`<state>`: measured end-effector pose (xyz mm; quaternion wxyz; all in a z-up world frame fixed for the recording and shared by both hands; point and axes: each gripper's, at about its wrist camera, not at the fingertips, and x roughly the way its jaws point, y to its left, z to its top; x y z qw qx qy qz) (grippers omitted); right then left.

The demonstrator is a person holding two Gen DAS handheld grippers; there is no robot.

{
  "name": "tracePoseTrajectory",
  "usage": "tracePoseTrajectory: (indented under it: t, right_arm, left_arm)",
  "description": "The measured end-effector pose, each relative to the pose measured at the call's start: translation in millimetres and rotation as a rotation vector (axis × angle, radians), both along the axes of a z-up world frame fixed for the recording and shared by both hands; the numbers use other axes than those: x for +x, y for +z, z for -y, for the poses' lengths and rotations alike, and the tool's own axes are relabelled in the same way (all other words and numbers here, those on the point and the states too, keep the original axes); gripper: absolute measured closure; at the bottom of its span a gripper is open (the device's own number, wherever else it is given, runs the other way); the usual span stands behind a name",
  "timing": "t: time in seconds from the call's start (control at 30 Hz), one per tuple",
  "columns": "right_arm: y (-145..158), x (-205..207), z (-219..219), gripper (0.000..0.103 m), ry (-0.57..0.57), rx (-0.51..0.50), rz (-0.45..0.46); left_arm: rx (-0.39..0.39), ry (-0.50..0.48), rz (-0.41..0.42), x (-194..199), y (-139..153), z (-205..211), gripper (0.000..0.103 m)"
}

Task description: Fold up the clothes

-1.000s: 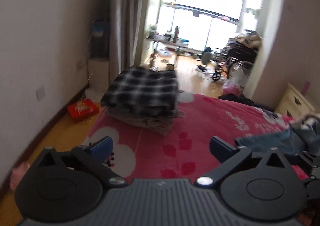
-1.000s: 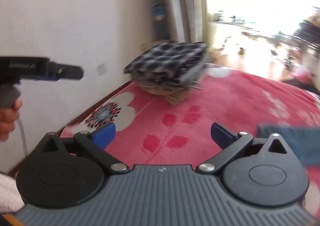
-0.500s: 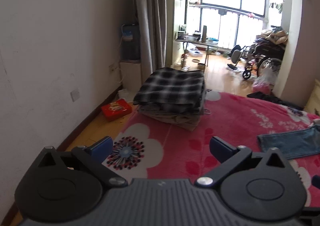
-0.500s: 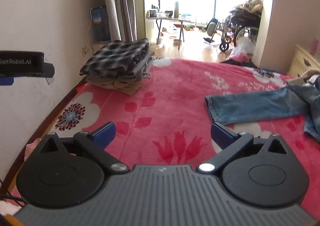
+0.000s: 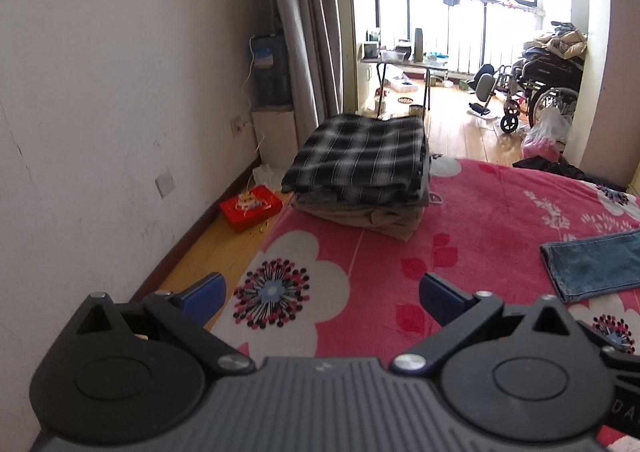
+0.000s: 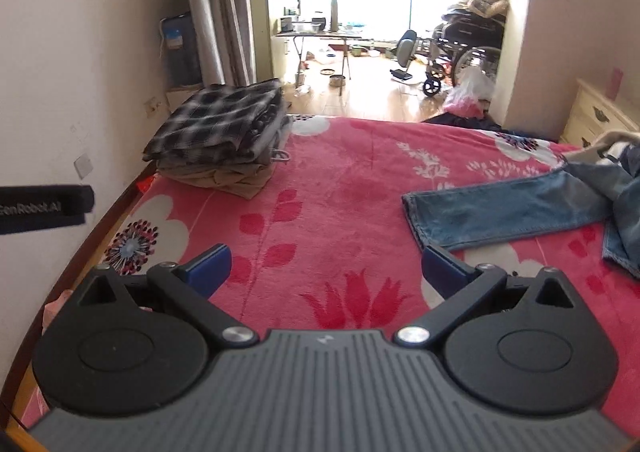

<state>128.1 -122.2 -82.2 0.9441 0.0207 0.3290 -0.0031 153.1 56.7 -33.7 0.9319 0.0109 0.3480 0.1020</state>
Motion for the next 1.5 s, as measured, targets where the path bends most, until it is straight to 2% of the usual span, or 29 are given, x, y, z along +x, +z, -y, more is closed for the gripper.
tracePoseTrajectory:
  t: [0.7, 1.5]
  right_arm:
    - [5.4, 10.7, -29.6, 0.001, 0.063, -0.106, 0.019]
    - [10.3, 10.3, -34.1, 0.001, 0.075, -0.123, 0.034]
  left_arm:
    - [0.000, 0.046, 0.007, 1.4, -2.1, -14.2, 0.000]
    - [0.038, 0.048, 0.030, -3.0, 1.9, -12.4, 0.000]
